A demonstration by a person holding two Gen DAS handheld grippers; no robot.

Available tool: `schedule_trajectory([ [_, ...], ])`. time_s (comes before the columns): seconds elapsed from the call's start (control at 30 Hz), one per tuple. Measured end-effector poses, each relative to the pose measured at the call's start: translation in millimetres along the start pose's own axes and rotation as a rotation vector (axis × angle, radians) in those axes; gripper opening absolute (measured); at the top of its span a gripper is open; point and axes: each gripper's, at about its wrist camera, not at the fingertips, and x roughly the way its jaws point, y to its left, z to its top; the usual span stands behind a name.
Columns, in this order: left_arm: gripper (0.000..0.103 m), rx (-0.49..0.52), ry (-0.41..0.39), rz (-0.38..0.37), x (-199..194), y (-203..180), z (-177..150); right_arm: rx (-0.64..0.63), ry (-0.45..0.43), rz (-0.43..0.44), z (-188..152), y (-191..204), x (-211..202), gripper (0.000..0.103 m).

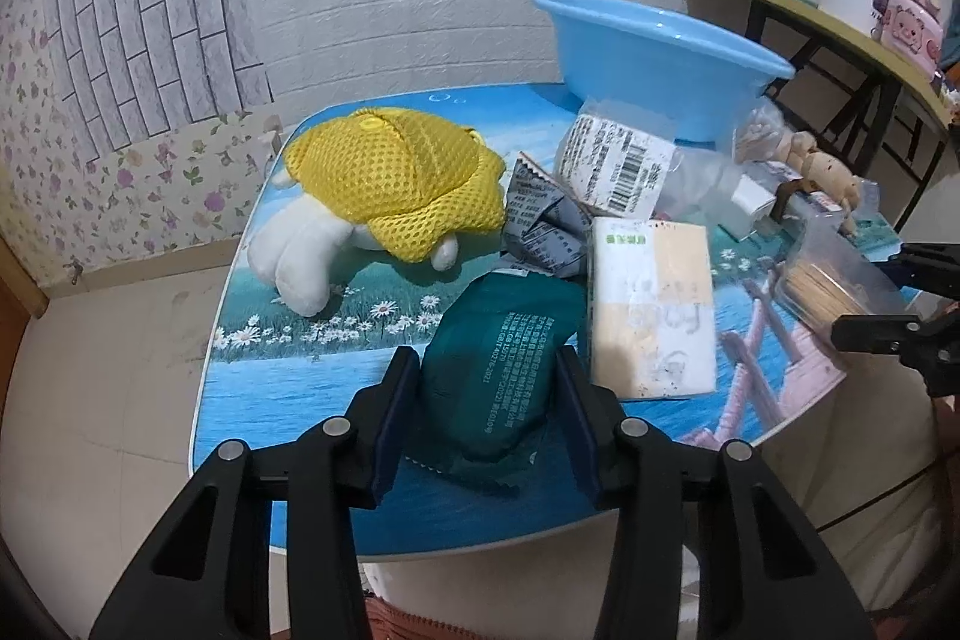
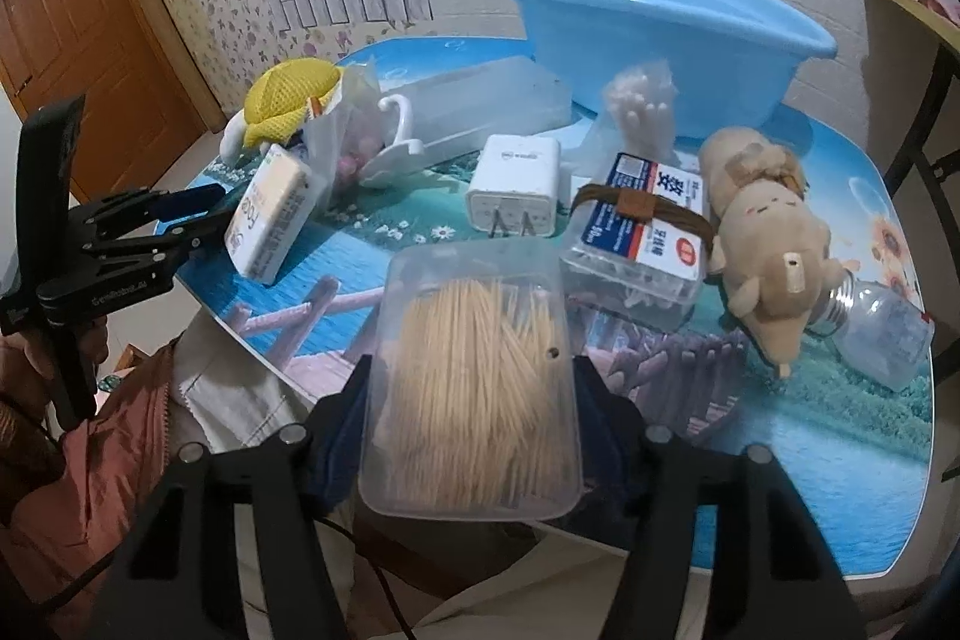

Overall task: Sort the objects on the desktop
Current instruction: 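Carry the pouch into the blue basin with left tool while right tool drops the toothpick box in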

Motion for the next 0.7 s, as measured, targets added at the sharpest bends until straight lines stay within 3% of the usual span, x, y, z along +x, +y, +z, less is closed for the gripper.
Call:
schedule_trajectory([
  [0.33,0.044,-0.021,-0.052,0.003,-24,3,13,-0.023,-0.101,0.042,10,7,-23,0.061],
  [0.7,0.044,0.021,-0.128,-0.032,-49,-18,56,-0.039,-0.226,0.04,40,6,-53,0.061],
])
